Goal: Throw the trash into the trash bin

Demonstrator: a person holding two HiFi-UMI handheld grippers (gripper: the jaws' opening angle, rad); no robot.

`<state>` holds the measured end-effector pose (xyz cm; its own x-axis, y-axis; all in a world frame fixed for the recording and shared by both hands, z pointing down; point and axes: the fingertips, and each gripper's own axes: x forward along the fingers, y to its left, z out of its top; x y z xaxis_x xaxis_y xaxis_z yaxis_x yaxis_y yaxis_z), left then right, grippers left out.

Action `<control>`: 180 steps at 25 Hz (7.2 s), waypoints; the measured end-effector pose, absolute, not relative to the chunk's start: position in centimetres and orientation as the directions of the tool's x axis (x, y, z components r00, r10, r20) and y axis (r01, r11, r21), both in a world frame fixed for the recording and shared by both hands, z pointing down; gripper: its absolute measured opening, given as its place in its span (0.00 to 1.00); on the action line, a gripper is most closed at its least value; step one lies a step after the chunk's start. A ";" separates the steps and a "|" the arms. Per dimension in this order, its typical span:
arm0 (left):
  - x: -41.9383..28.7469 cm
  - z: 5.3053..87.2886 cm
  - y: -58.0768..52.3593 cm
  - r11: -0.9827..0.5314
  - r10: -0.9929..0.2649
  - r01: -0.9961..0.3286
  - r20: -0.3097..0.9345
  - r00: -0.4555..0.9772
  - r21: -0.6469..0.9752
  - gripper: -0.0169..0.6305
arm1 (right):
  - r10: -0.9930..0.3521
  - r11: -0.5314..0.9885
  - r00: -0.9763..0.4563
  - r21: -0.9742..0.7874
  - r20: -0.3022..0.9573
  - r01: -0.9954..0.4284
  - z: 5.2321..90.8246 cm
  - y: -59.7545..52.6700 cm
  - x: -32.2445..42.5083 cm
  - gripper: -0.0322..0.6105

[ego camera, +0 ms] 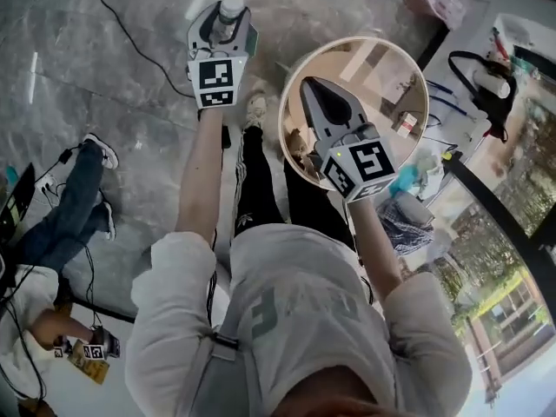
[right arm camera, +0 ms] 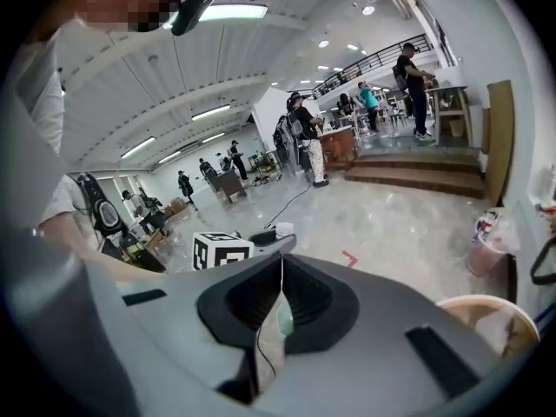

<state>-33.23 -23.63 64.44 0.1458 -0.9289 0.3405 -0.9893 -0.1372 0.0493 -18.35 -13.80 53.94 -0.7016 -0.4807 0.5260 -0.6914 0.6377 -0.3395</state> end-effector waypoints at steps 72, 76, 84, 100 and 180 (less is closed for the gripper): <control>7.0 18.0 -12.8 -0.540 -0.788 -0.828 -0.255 0.561 -0.151 0.05 | -0.915 0.386 -0.335 -0.249 -0.223 -0.888 20.3 -10.9 15.6 0.07; 6.0 17.6 -12.8 -0.521 -0.803 -0.843 -0.258 0.537 -0.131 0.05 | -0.917 0.383 -0.333 -0.249 -0.220 -0.890 20.2 -10.4 15.3 0.07; 6.3 18.8 -11.7 -0.523 -0.816 -0.847 -0.229 0.531 -0.097 0.05 | -0.926 0.363 -0.319 -0.244 -0.205 -0.899 20.5 -8.9 16.0 0.07; 24.2 37.7 -7.4 -0.803 -0.594 -0.593 0.143 0.792 -0.049 0.28 | -0.996 -0.056 0.028 -0.348 0.086 -0.936 34.7 -0.8 34.8 0.07; -0.5 22.2 -14.9 -0.377 -0.916 -0.915 -0.089 0.392 -0.146 0.45 | -0.964 0.265 -0.253 -0.215 -0.082 -0.940 25.0 -12.4 7.8 0.07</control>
